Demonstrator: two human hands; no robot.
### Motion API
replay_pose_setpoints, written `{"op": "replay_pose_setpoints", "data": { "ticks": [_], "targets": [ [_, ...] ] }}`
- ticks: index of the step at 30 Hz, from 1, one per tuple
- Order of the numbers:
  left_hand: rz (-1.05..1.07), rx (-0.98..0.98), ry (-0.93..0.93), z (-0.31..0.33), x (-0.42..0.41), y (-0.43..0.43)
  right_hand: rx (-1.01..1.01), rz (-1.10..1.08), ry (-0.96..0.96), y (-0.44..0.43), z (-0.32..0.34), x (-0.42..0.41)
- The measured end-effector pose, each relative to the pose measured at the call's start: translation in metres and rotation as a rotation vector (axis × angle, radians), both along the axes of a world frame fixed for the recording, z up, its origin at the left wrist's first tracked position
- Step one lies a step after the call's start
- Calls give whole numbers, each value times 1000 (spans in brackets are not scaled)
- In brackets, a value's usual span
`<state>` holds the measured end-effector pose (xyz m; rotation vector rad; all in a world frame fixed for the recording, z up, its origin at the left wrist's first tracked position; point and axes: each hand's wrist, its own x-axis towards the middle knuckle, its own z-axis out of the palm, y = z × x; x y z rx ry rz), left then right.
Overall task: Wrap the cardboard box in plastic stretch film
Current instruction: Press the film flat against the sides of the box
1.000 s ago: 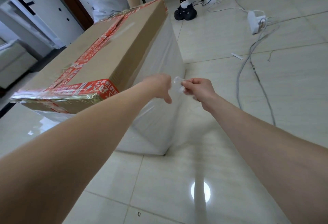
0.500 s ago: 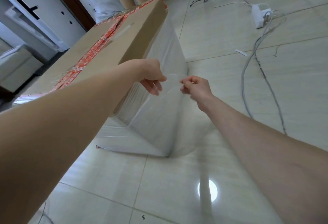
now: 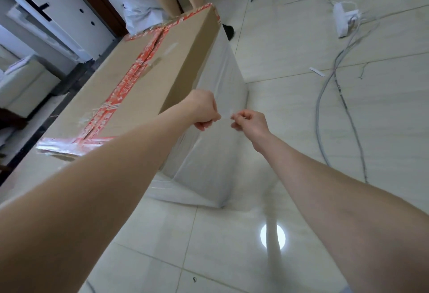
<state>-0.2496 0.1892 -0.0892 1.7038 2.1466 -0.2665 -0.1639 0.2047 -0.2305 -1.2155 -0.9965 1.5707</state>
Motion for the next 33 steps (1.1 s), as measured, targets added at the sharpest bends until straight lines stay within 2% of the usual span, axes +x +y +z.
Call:
{"op": "replay_pose_setpoints", "data": {
  "ticks": [5, 9, 16, 19, 21, 25, 30, 33],
  "targets": [
    [-37, 3, 74, -6, -5, 14, 24, 36, -51, 9, -2, -10],
    [-73, -73, 27, -17, -19, 32, 63, 54, -79, 16, -1, -19],
    [-283, 36, 83, -9, -29, 42, 41, 86, -179, 10, 24, -28],
    [-372, 111, 217, -7, -29, 48, 63, 147, -164, 18, 14, -25],
    [-432, 115, 333, -7, -27, 49, 8, 249, -175, 21, -1, -17],
    [-535, 164, 697, -6, -17, 52, 13, 385, -224, 22, -28, 7],
    [-565, 160, 920, -17, -16, 55, -8, 183, -108, 34, -52, -10],
    [-612, 129, 1020, -17, -15, 52, -41, 123, -112, 42, -62, -30]
  ]
}}
